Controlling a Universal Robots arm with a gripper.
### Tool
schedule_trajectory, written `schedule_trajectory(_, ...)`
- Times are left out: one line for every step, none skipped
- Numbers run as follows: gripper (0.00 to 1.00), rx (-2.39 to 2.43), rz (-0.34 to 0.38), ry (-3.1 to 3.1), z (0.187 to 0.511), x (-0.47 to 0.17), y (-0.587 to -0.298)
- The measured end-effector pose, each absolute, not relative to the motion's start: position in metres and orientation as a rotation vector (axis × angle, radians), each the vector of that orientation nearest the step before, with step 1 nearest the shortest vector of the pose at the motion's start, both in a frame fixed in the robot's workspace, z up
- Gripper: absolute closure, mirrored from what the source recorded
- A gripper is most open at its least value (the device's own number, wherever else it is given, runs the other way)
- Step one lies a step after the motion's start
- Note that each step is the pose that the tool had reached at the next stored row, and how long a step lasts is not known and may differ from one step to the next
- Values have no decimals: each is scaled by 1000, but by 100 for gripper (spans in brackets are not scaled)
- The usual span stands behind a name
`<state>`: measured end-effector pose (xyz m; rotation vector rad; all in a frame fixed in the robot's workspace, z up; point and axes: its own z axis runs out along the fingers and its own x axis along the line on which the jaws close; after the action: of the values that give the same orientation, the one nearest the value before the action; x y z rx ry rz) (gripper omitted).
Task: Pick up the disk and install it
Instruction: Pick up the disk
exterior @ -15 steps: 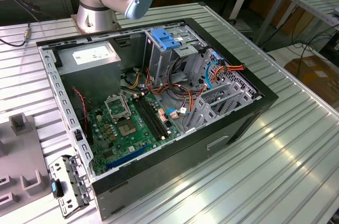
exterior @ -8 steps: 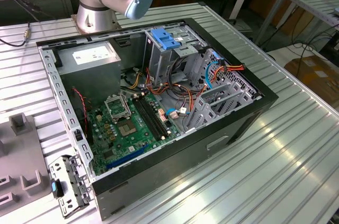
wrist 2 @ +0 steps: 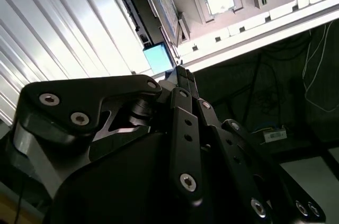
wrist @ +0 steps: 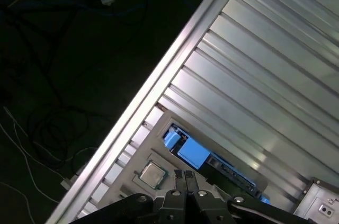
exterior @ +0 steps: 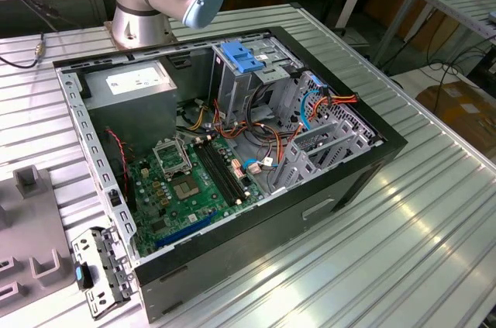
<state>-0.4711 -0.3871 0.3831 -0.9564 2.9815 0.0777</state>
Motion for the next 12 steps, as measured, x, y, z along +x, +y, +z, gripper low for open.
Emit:
schedule_trajectory(89,-975,78,2976,383,-471,-387)
schedule_trajectory(89,-988,78,2972,383,-471,-387)
schedule_trajectory(89,-1002,78,2967,383,-471,-387)
schedule_trajectory(89,-1014,78,2963,383,-471,-387)
schedule_trajectory(89,-1039,78,2955,383,-471,-387)
schedule_trajectory(89,-1070,78,2945,383,-471,-387)
schedule_trajectory(89,-1094,78,2936,383,-471,-387)
schedule_trajectory(89,-1112,78,2930,383,-471,-387)
schedule_trajectory(89,-1124,78,2926,383,-471,-387)
schedule_trajectory(89,-1148,79,2916,383,-471,-387)
schedule_trajectory(89,-1170,79,2908,383,-471,-387)
schedule_trajectory(89,-1193,79,2899,383,-471,-387)
